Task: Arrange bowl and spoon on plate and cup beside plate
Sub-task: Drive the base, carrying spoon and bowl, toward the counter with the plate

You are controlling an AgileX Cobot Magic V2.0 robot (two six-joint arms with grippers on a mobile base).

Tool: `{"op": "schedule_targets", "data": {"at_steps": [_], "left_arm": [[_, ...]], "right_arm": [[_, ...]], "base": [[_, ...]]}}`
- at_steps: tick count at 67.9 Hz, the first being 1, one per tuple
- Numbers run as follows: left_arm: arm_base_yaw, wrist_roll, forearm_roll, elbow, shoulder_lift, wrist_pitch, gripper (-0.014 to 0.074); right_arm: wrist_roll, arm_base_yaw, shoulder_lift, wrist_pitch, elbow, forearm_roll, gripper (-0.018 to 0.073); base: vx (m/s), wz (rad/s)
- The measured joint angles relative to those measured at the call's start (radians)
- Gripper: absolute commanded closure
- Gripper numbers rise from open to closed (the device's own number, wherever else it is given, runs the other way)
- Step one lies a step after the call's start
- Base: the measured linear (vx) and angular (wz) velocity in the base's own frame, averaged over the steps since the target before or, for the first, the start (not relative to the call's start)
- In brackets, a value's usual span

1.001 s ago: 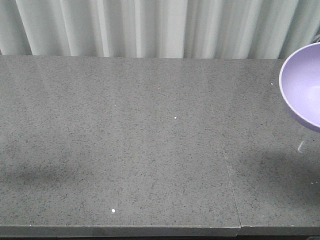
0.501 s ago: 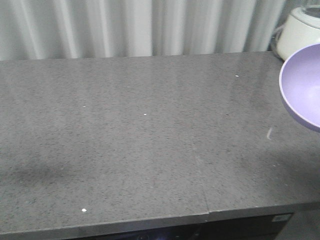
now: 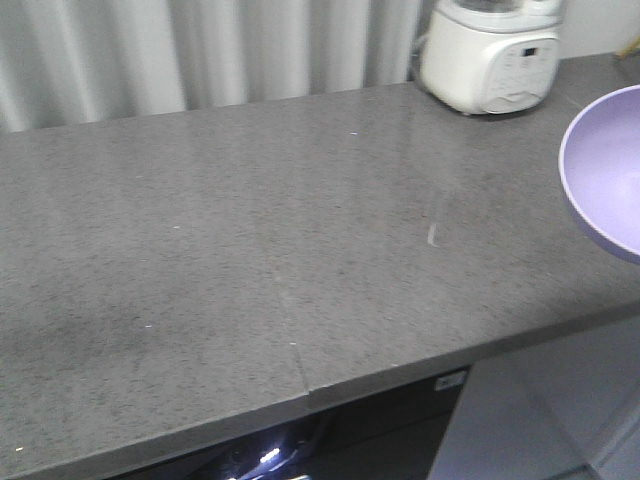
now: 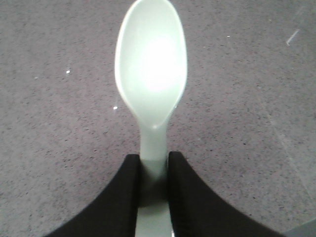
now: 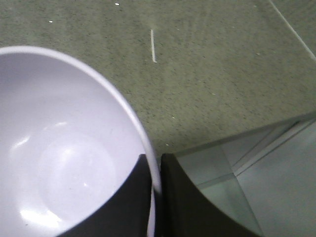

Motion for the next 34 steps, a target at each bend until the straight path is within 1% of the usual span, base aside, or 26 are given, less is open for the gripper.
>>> {"op": "schedule_targets", "data": {"at_steps": [34], "left_arm": [[0.000,0.000,0.000,0.000,0.000,0.000,0.0603]], "right_arm": [[0.000,0.000,0.000,0.000,0.000,-0.003,0.0565]], "base": [[-0.04,-0.39]]}}
